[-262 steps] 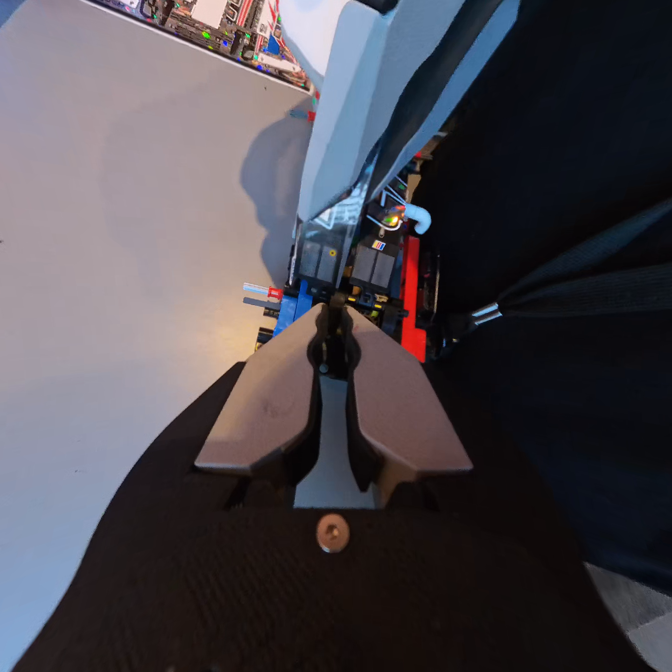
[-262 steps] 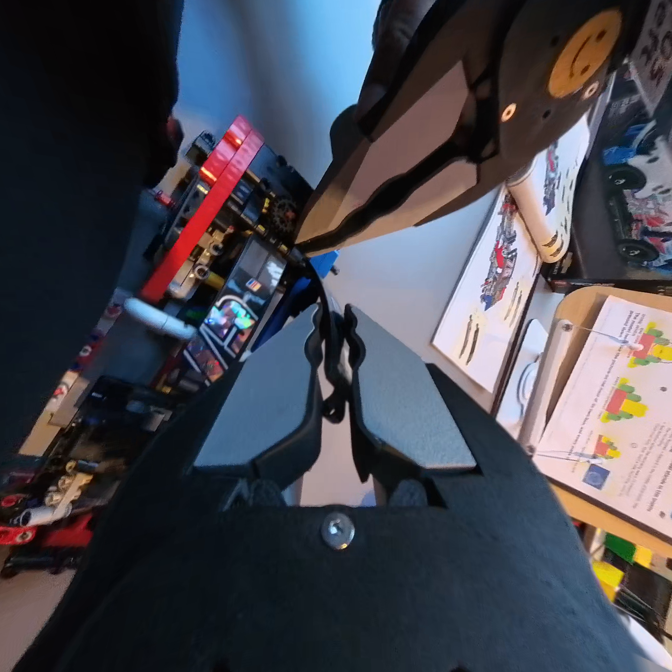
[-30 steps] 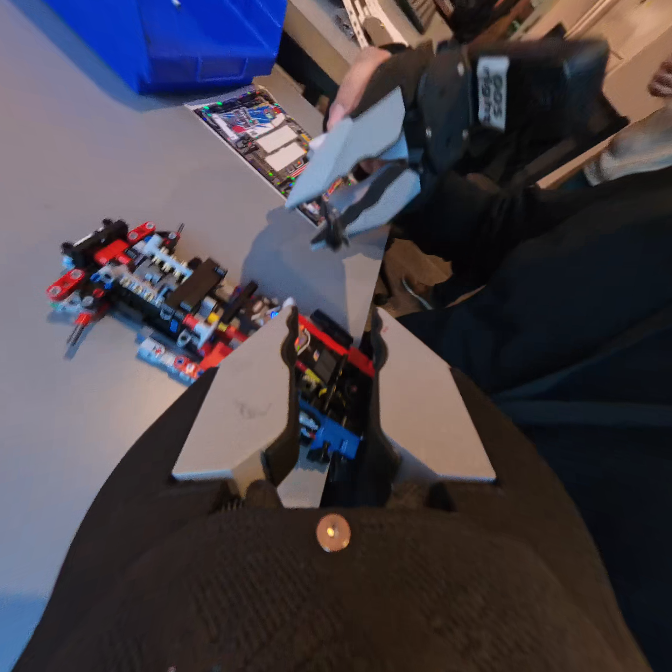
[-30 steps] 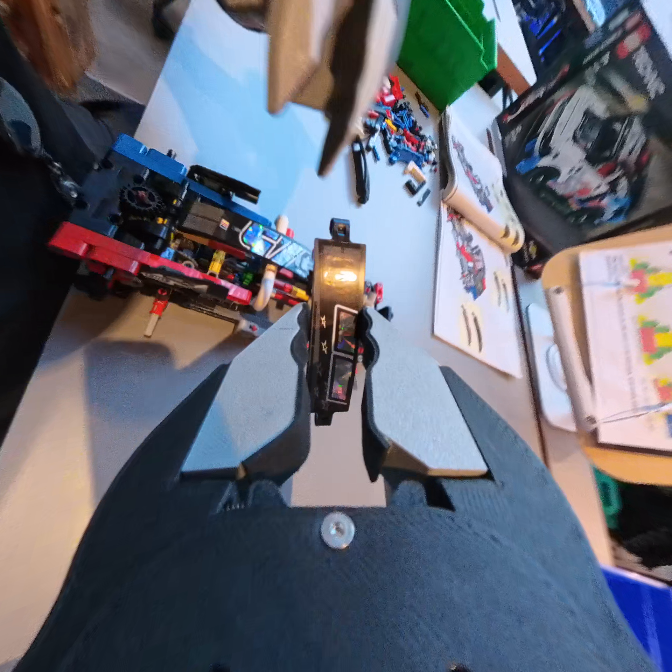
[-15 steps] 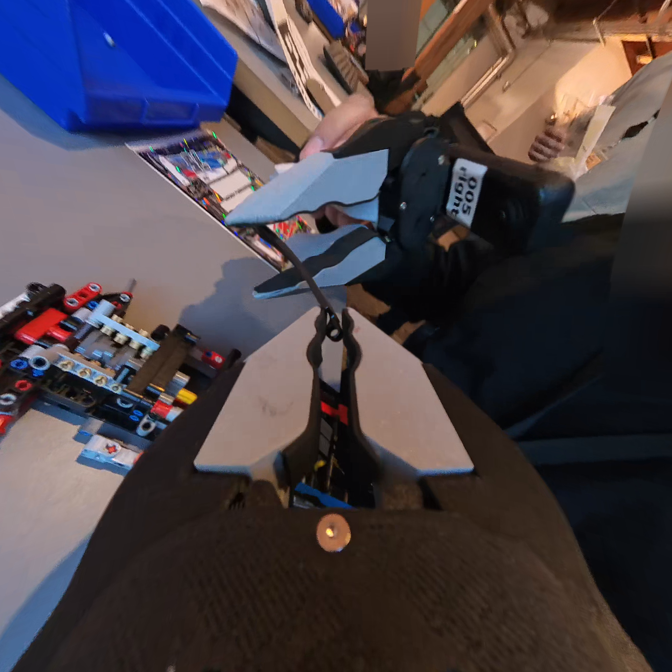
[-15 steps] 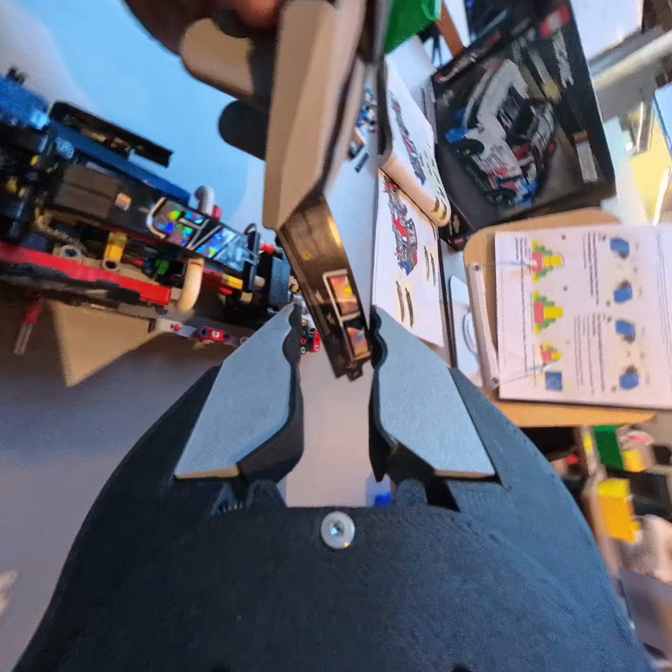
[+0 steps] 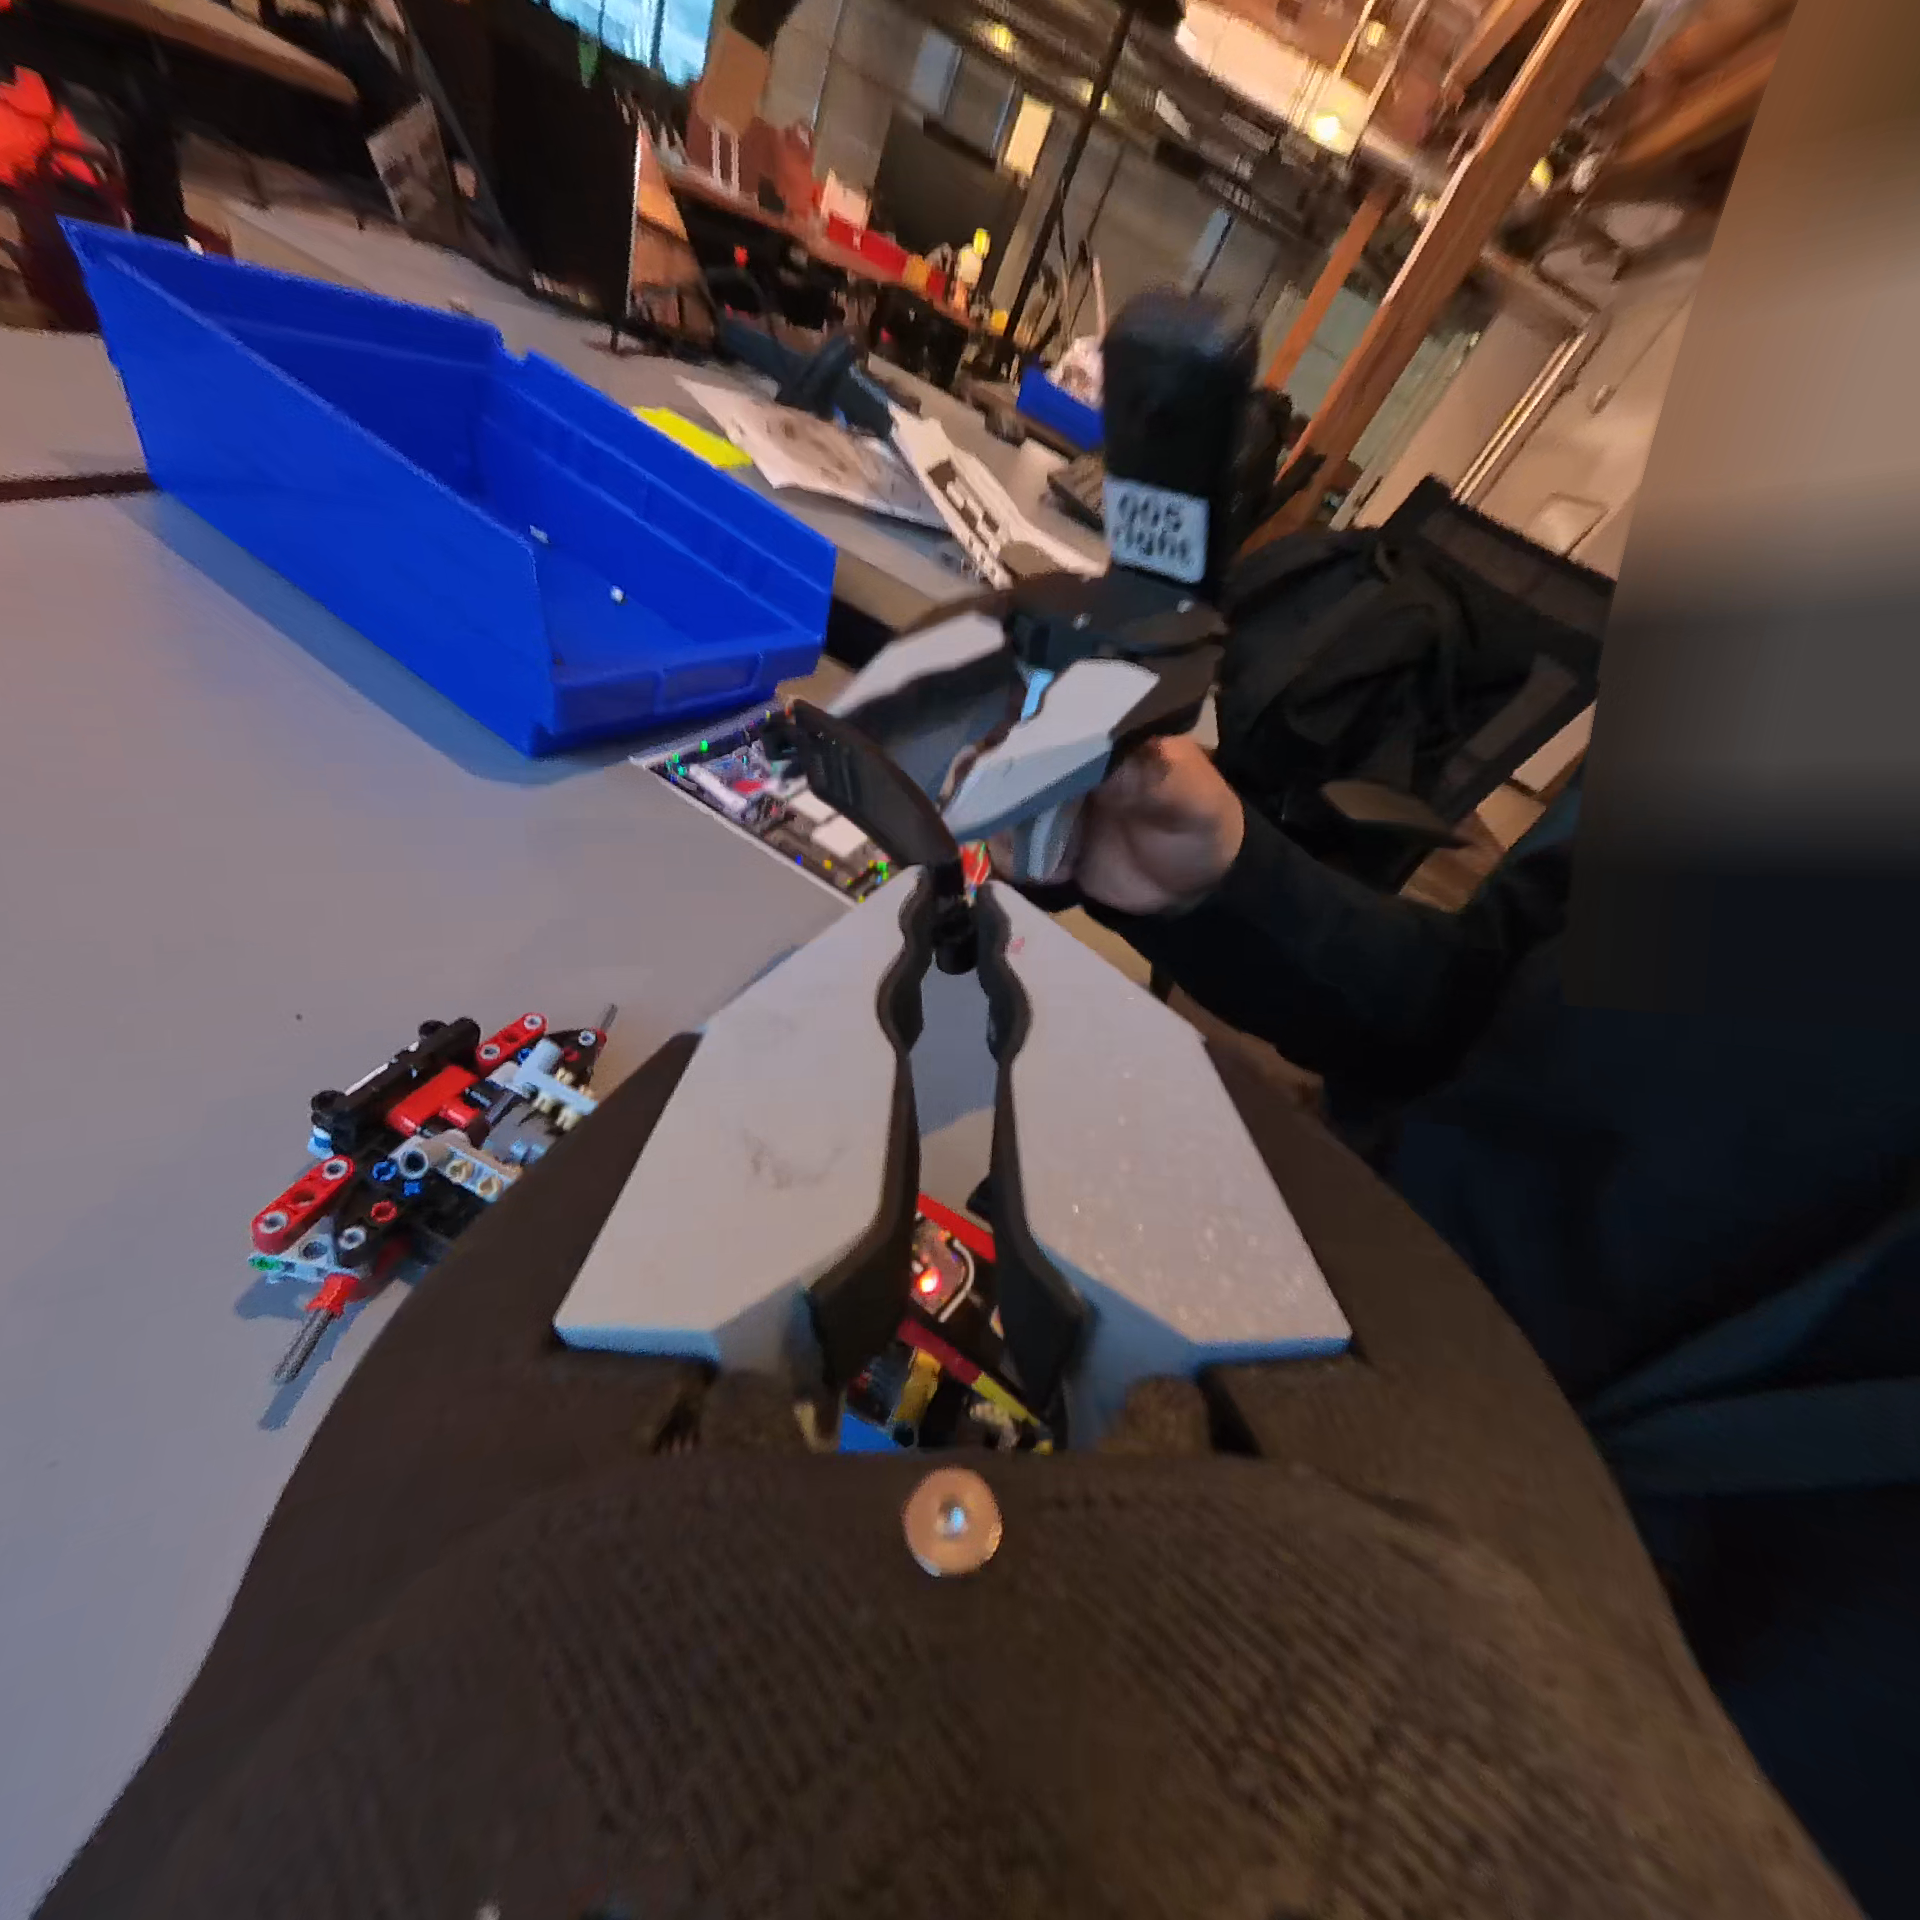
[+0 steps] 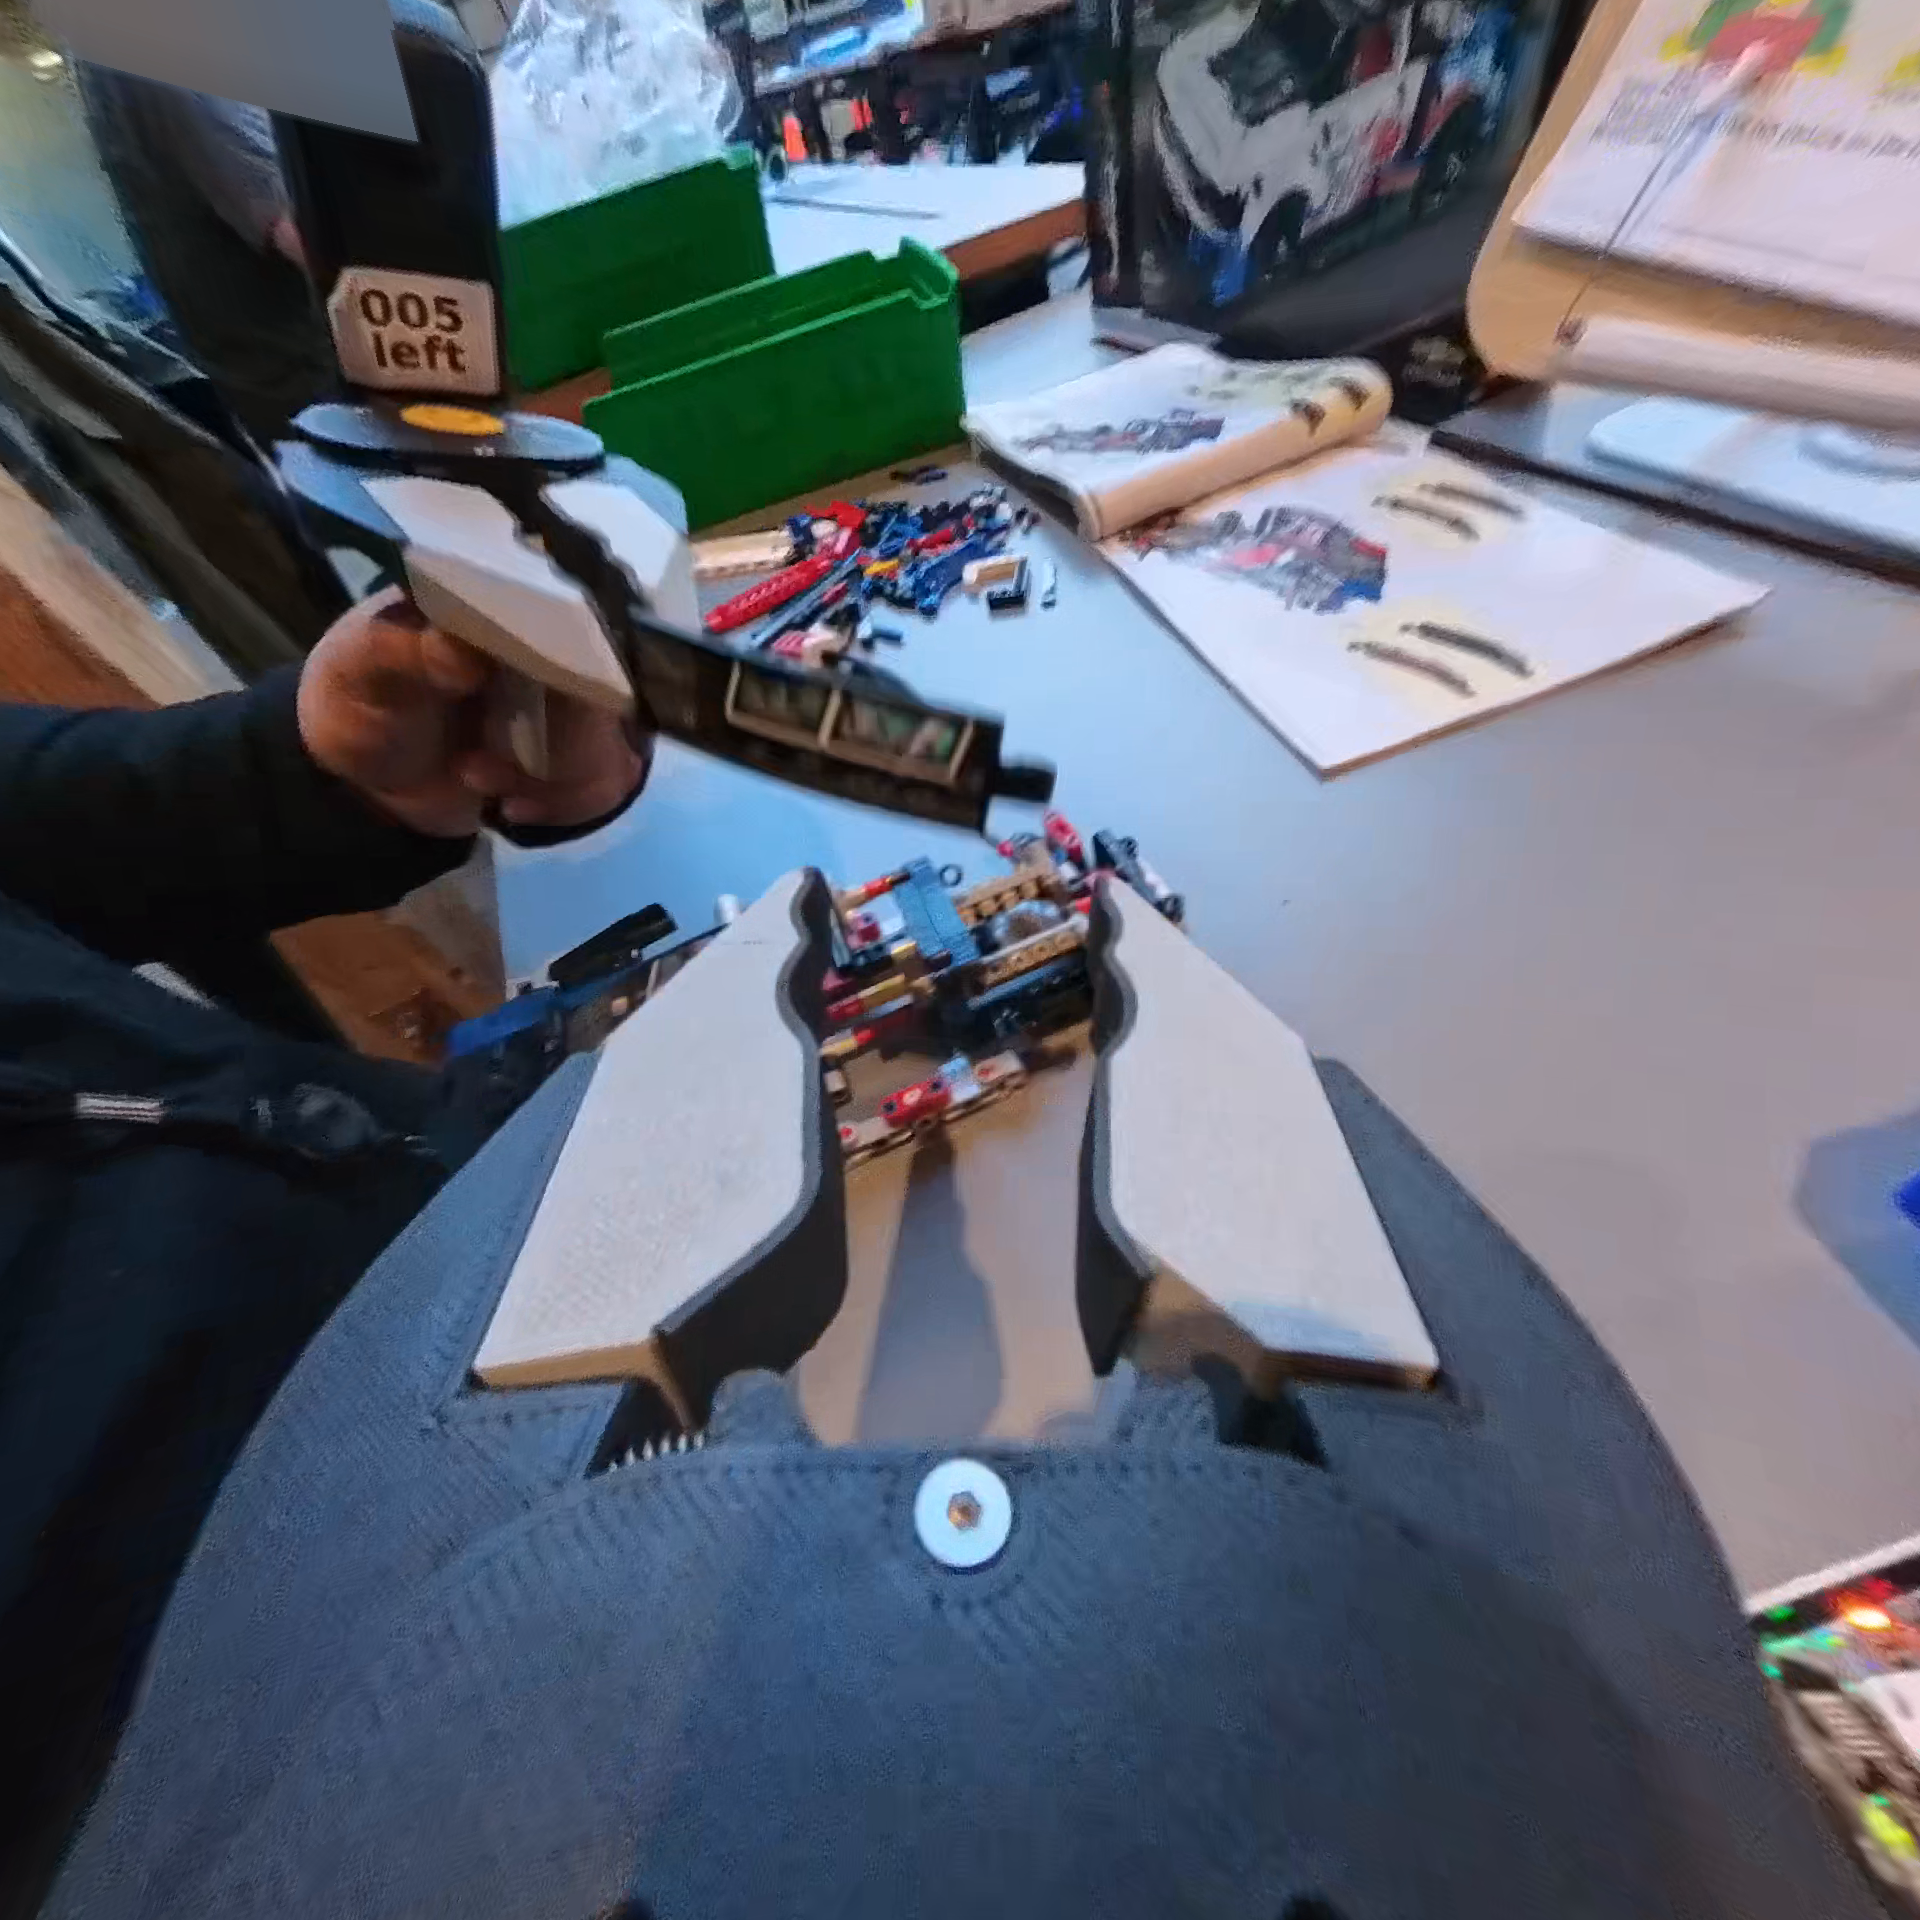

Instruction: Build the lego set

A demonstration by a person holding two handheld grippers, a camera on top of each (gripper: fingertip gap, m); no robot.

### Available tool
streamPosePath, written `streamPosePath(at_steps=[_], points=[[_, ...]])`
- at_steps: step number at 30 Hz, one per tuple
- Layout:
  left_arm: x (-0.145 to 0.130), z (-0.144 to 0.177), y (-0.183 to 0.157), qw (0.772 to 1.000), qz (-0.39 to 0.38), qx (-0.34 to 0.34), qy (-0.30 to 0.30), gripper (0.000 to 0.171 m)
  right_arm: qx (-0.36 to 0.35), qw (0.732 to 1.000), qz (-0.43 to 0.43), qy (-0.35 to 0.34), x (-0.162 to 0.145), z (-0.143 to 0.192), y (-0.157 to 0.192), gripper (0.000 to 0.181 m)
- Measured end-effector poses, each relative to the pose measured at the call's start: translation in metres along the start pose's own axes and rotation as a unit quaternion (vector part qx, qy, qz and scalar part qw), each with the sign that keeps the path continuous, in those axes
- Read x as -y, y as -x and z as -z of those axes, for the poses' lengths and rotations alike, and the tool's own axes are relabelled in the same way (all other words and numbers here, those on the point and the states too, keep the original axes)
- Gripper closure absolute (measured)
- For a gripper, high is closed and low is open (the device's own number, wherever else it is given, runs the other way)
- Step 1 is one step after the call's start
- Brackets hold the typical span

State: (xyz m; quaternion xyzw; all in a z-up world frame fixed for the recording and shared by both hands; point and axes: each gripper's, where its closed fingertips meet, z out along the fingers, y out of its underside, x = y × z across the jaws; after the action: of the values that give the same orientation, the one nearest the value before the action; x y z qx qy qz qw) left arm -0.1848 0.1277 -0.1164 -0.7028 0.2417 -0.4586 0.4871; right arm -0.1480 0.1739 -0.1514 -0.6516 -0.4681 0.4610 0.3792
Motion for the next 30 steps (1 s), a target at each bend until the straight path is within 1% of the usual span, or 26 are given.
streamPosePath(at_steps=[2, 4, 5, 7, 8, 9, 10, 11, 12, 13, 15, 18, 19, 20, 21, 23, 24, 27, 30], points=[[0.008, 0.006, -0.001, 1.0, 0.006, -0.002, -0.025, 0.167, 0.038, 0.998, -0.049, 0.006, -0.006, -0.005, 0.011, 0.137], [0.009, 0.008, 0.0, 0.999, 0.013, -0.003, -0.032, 0.167, 0.112, 0.989, -0.1, 0.002, -0.01, -0.013, 0.033, 0.138], [0.008, 0.007, -0.002, 0.999, 0.018, -0.009, -0.032, 0.167, 0.148, 0.981, -0.123, -0.005, -0.008, -0.016, 0.044, 0.134], [0.003, 0.004, -0.009, 0.998, 0.031, -0.032, -0.033, 0.167, 0.204, 0.962, -0.174, -0.042, 0.003, -0.018, 0.055, 0.135], [-0.001, 0.002, -0.01, 0.999, 0.035, -0.03, -0.026, 0.167, 0.234, 0.948, -0.202, -0.07, 0.013, -0.016, 0.058, 0.137], [-0.007, -0.001, -0.009, 0.999, 0.035, -0.024, -0.019, 0.167, 0.26, 0.933, -0.23, -0.098, 0.022, -0.013, 0.059, 0.142], [-0.011, -0.002, -0.01, 0.999, 0.036, -0.024, -0.013, 0.167, 0.28, 0.918, -0.254, -0.121, 0.029, -0.009, 0.057, 0.151], [-0.015, -0.004, -0.013, 0.999, 0.039, -0.03, -0.008, 0.167, 0.292, 0.906, -0.273, -0.137, 0.034, -0.007, 0.053, 0.172], [-0.017, -0.005, -0.016, 0.998, 0.044, -0.034, -0.005, 0.167, 0.3, 0.898, -0.287, -0.147, 0.036, -0.005, 0.05, 0.18], [-0.021, -0.007, -0.016, 0.998, 0.049, -0.032, 0.003, 0.167, 0.31, 0.892, -0.293, -0.148, 0.036, -0.004, 0.05, 0.181], [-0.028, -0.008, -0.019, 0.997, 0.061, -0.036, 0.03, 0.167, 0.316, 0.894, -0.288, -0.135, 0.032, -0.004, 0.052, 0.181], [-0.036, -0.006, -0.016, 0.996, 0.062, -0.022, 0.055, 0.165, 0.294, 0.912, -0.259, -0.119, 0.026, -0.005, 0.054, 0.181], [-0.041, -0.004, -0.014, 0.995, 0.069, -0.015, 0.073, 0.161, 0.284, 0.918, -0.251, -0.118, 0.026, -0.004, 0.052, 0.181], [-0.047, 0.001, -0.01, 0.992, 0.082, -0.005, 0.097, 0.147, 0.269, 0.924, -0.245, -0.121, 0.027, -0.002, 0.047, 0.181], [-0.056, 0.007, -0.008, 0.987, 0.1, 0.0, 0.125, 0.144, 0.253, 0.929, -0.238, -0.125, 0.028, 0.002, 0.041, 0.181], [-0.078, 0.021, -0.003, 0.972, 0.148, 0.011, 0.185, 0.145, 0.226, 0.939, -0.227, -0.123, 0.025, 0.011, 0.027, 0.181], [-0.087, 0.027, -0.001, 0.963, 0.174, 0.017, 0.203, 0.141, 0.218, 0.942, -0.225, -0.122, 0.023, 0.015, 0.022, 0.181], [-0.095, 0.032, -0.006, 0.946, 0.237, -0.013, 0.219, 0.138, 0.211, 0.944, -0.227, -0.117, 0.019, 0.025, 0.013, 0.181], [-0.092, 0.026, -0.011, 0.925, 0.302, -0.07, 0.222, 0.127, 0.207, 0.945, -0.221, -0.119, 0.018, 0.028, 0.01, 0.181]])
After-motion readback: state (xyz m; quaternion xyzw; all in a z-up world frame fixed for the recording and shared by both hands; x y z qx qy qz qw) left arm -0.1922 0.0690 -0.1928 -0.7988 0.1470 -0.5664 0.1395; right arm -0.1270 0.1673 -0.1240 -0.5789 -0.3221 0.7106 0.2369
